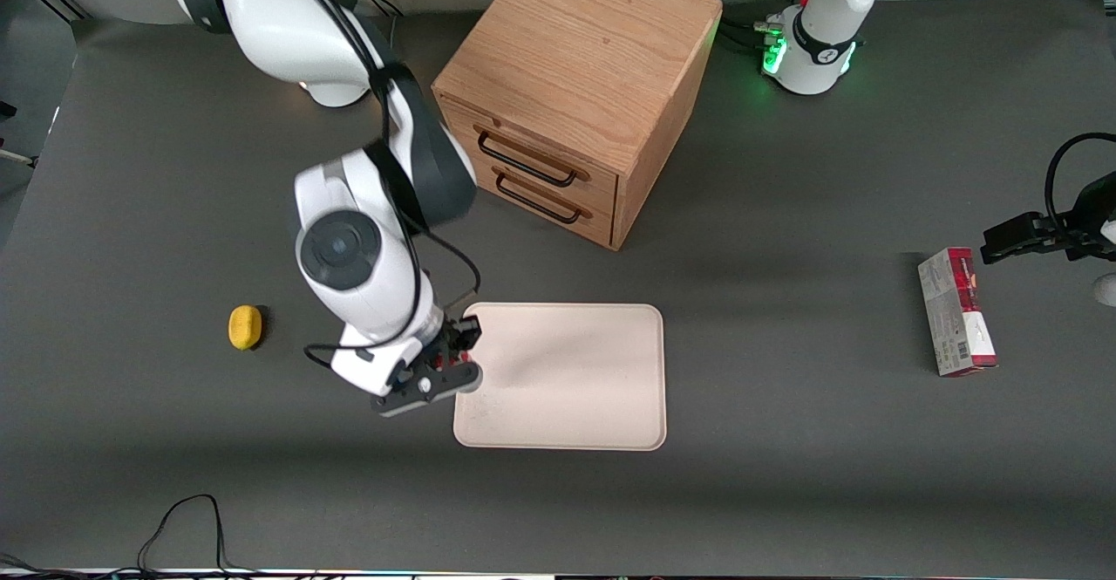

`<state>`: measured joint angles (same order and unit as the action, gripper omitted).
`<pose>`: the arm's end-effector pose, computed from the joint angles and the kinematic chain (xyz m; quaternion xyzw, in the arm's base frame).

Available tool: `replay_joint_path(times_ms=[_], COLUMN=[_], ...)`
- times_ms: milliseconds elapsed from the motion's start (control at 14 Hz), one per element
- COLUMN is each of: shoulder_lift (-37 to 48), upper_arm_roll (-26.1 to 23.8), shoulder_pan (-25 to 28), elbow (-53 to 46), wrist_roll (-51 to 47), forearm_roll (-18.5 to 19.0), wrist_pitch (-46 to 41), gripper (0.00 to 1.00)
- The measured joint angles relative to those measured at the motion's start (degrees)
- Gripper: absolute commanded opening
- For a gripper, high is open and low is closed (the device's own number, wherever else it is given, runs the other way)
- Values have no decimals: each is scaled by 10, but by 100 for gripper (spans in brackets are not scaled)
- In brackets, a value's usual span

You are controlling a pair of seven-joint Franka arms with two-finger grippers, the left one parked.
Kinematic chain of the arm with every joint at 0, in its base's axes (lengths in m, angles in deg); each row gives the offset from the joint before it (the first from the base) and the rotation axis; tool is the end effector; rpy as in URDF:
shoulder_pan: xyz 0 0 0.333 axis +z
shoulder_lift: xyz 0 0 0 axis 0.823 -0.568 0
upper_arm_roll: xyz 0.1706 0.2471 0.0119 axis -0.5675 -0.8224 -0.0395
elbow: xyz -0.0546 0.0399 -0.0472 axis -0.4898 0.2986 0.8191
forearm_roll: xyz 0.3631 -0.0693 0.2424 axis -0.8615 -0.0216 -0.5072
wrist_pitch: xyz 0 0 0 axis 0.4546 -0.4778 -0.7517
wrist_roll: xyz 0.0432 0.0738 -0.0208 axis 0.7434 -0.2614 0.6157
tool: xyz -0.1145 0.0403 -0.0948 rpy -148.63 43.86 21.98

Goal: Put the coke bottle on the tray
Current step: 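Lift the bottle and carry it with the right gripper over the tray, then lower the bottle upright onto the tray and open the right gripper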

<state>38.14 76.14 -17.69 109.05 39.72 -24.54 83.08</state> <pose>0.7345 0.3585 0.3383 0.9877 0.1514 0.0363 0.0155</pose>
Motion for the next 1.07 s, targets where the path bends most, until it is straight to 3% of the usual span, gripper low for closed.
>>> replay_joint_path(times_ms=[714, 786, 857, 1000, 1071], shoulder_lift=[-66, -68, -69, -70, -70], upper_arm_roll=[-14, -14, -14, -14, -14], shoulder_pan=[1, 1, 1, 1, 1], elbow=[-1, -1, -2, -2, -2], wrist_roll=[0, 0, 0, 0, 0], forearm_roll=[0, 0, 0, 0, 0], wrist_pitch=[64, 64, 65, 73, 76], gripper=[0, 23, 78, 100, 100])
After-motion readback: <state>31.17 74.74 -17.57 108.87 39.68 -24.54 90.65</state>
